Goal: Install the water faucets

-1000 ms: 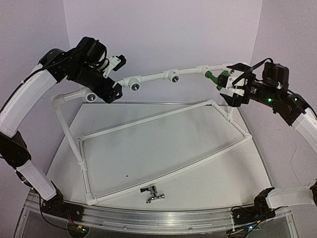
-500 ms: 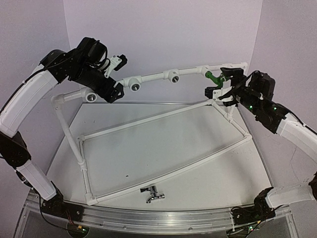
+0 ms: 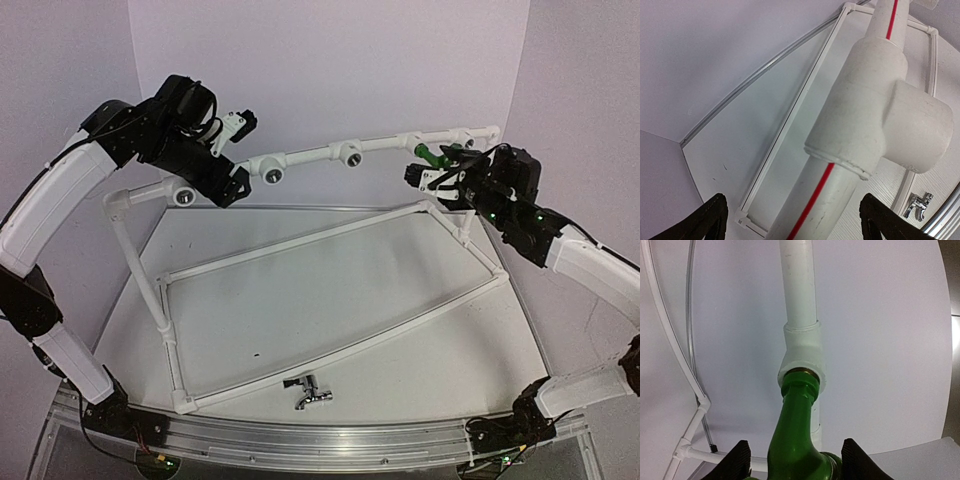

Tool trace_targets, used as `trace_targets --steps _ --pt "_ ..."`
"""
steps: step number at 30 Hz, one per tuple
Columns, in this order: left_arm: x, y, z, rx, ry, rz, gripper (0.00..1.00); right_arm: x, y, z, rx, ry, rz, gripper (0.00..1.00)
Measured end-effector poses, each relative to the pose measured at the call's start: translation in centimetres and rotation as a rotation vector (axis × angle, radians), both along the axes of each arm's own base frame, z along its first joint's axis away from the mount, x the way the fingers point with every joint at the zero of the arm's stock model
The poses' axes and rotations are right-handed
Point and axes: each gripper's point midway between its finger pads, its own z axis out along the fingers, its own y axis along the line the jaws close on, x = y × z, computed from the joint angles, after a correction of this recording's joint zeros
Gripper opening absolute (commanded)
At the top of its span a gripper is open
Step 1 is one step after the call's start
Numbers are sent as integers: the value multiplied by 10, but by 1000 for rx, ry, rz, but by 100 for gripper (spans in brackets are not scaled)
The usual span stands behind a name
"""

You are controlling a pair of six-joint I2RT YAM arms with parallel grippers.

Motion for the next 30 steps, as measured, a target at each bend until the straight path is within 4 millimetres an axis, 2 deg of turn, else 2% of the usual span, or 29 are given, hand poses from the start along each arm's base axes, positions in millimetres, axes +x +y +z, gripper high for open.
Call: trace_targets --steps 5,11,30 --pt "0 -1 1 -3 -2 0 90 0 0 -4 169 78 -15 46" --pt "1 -1 1 -7 -4 -1 90 -3 1 -2 394 193 -23 29" --pt "3 -1 2 -12 -15 7 90 -3 15 -6 1183 582 -54 18"
